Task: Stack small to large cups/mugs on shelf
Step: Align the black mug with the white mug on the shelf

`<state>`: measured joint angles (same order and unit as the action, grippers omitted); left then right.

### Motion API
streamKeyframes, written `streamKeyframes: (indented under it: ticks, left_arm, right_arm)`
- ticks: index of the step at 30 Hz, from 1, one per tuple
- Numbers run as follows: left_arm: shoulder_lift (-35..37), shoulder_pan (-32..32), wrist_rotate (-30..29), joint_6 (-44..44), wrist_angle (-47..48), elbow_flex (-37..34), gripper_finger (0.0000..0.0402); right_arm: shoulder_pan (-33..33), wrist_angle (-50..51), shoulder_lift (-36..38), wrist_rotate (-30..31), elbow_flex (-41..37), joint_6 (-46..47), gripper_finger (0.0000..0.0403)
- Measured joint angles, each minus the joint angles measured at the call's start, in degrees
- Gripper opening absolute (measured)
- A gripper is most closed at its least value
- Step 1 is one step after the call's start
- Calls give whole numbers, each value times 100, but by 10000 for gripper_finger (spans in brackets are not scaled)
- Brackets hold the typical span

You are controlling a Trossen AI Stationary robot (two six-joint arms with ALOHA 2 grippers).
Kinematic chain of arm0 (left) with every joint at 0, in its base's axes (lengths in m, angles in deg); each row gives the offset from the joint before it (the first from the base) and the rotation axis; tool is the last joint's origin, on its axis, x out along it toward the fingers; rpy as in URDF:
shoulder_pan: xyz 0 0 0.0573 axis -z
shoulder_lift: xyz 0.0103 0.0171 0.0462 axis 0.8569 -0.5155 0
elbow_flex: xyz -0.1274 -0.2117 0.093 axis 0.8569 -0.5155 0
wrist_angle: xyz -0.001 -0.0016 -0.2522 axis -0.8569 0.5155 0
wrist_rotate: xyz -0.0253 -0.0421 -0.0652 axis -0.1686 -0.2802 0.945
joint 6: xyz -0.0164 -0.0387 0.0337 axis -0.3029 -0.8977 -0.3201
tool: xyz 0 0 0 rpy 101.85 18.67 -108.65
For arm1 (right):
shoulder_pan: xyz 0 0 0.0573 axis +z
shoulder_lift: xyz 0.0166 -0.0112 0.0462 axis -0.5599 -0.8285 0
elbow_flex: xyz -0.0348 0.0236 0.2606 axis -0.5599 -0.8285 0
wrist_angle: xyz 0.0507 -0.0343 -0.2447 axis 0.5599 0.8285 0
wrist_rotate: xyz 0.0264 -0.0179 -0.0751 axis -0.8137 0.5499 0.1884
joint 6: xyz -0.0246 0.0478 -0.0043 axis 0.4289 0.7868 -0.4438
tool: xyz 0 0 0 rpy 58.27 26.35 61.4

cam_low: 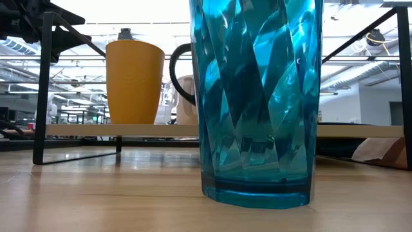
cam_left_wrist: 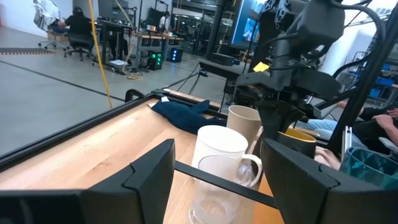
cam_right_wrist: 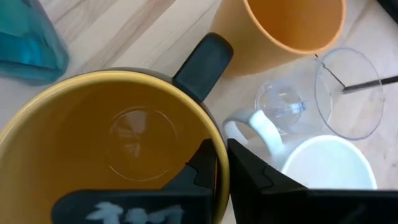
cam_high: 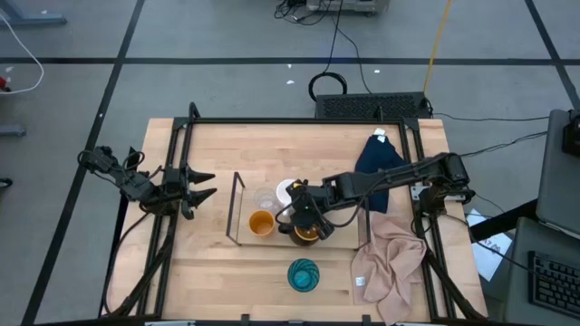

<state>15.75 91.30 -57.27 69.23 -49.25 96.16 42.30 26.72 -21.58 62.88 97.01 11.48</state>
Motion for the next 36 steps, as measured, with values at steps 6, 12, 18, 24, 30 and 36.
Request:
streamKeyframes:
  ticks: [6,12,18,24,30,36]
  left_arm:
    - [-2,-2,2,-32,2,-1,237]
    - [-1,0,9,-34,2,-2,237]
    - [0,0,11,-47,0,0,237]
    - [0,-1,23,-47,1,0,237]
    - [-2,-2,28,-45,2,0,237]
    - [-2,0,29,-36,5,-2,237]
  right_arm:
    - [-53,-167,4,-8,-109,14,10]
    - [-63,-460,28,-129,-296,61,13]
    - [-85,-505,24,-133,-305,326,32]
    - [-84,-472,15,30,-307,329,52]
    - [-107,-459,37,315,-312,334,75]
    - [-107,-459,220,315,-312,372,98]
